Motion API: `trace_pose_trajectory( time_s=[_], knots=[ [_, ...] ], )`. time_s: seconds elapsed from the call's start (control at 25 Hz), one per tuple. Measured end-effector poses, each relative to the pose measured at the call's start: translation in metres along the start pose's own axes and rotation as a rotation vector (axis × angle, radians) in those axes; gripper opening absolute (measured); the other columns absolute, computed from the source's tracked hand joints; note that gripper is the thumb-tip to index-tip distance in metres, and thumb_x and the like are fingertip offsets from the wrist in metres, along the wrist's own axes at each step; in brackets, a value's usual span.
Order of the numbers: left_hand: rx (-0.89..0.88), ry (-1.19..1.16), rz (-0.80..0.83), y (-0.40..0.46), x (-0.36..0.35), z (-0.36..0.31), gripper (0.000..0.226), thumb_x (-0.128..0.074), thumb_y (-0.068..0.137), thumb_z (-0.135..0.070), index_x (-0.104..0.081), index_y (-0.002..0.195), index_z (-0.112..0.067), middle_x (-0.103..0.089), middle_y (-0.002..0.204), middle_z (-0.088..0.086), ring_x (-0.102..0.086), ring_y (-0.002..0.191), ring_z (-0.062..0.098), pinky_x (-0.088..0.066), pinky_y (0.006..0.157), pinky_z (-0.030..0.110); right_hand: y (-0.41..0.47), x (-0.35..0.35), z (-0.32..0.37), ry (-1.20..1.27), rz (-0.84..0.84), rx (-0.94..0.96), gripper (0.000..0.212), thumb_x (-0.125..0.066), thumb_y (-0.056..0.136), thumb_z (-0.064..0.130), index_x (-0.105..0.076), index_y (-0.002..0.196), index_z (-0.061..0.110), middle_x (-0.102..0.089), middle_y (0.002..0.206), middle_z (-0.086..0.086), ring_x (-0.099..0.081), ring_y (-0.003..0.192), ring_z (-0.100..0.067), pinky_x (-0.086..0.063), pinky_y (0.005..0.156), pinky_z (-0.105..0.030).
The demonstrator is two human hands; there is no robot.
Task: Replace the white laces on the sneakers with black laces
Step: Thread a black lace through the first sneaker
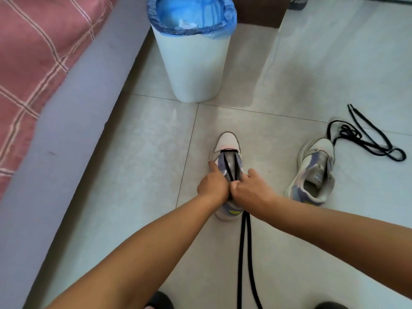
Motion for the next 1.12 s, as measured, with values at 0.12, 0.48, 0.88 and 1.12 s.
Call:
trace_pose_trajectory(
  time_s=[0.12, 0.48, 0.88, 1.12],
  knots=[
    [0.112, -0.088, 0.179, -0.015, 0.000, 0.002, 0.055, -0.039, 0.096, -0.030, -0.014, 0.141, -0.012, -0.061, 0.103, 0.016, -0.064, 0.086, 0.036, -0.054, 0.057, 0.038, -0.007, 0.017, -0.019, 0.178, -0.085, -0.276, 0.036, -0.086, 0.037, 0.010, -0.062, 0.063, 0.008, -0.052, 0.042, -0.008, -0.051, 0.035, -0.028, -0.029, 0.038, -0.022],
    [0.049, -0.550, 0.231, -0.032, 0.042, -0.010, 0.026, -0.042, 0.094, -0.026, -0.060, 0.088, -0.008, -0.060, 0.074, 0.008, -0.057, 0.061, 0.021, -0.049, 0.056, 0.027, -0.023, 0.013, 0.007, 0.676, -0.200, -0.146, 0.021, -0.053, 0.077, 0.020, -0.074, 0.079, 0.019, -0.063, 0.074, -0.003, -0.059, 0.072, -0.031, -0.044, 0.060, -0.034],
    [0.175, -0.884, 0.225, -0.033, 0.042, 0.014, 0.034, -0.041, 0.099, -0.029, -0.054, 0.072, -0.012, -0.059, 0.060, 0.002, -0.060, 0.064, 0.019, -0.050, 0.073, 0.034, -0.016, 0.019, -0.019, 1.703, 0.093, -0.860, 0.014, -0.040, 0.094, 0.004, -0.051, 0.097, 0.012, -0.059, 0.081, -0.011, -0.065, 0.054, -0.022, -0.055, 0.056, -0.032],
    [0.076, -0.926, 0.159, -0.031, 0.063, 0.036, 0.032, -0.044, 0.099, -0.024, -0.059, 0.076, -0.008, -0.051, 0.050, -0.001, -0.059, 0.065, 0.020, -0.051, 0.079, 0.032, 0.018, 0.009, -0.022, 0.495, 0.127, -0.501, 0.025, -0.052, 0.093, 0.027, -0.063, 0.108, 0.011, -0.042, 0.110, -0.009, -0.048, 0.097, -0.027, -0.036, 0.072, -0.030]
  ],
)
Point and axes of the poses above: each hand's wrist, its own y-axis towards the middle knuckle, its own x-axis out of the back of the hand, z = x × y, the point moved 2 cm from there along y, towards the middle knuckle
